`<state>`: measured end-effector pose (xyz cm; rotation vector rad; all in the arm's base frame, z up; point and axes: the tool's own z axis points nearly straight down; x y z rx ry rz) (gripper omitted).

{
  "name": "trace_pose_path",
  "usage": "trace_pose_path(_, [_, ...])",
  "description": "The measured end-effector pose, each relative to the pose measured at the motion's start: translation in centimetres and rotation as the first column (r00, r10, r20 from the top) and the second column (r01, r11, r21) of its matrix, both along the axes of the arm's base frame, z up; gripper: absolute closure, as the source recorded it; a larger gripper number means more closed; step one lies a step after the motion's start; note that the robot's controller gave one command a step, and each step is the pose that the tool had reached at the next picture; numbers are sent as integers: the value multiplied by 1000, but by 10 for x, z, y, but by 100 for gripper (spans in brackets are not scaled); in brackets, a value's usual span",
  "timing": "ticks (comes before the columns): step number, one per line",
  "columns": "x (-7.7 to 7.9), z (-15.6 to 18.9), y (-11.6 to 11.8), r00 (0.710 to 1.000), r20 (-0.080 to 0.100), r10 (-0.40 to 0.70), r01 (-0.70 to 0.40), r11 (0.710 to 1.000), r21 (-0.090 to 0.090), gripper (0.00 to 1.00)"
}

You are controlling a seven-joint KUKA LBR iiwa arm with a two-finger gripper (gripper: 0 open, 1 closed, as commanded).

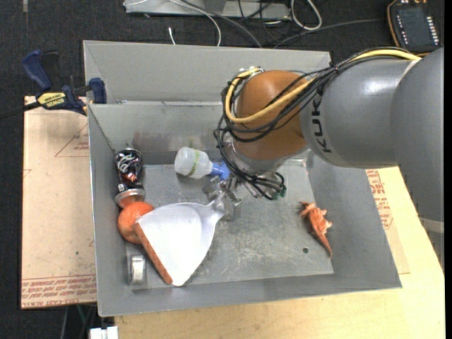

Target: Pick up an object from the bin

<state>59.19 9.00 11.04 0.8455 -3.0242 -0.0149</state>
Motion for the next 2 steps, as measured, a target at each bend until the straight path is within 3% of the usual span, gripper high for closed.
trace_pose_path(2, [2, 15, 1, 1000, 6, -2, 2, 1000, 2, 100])
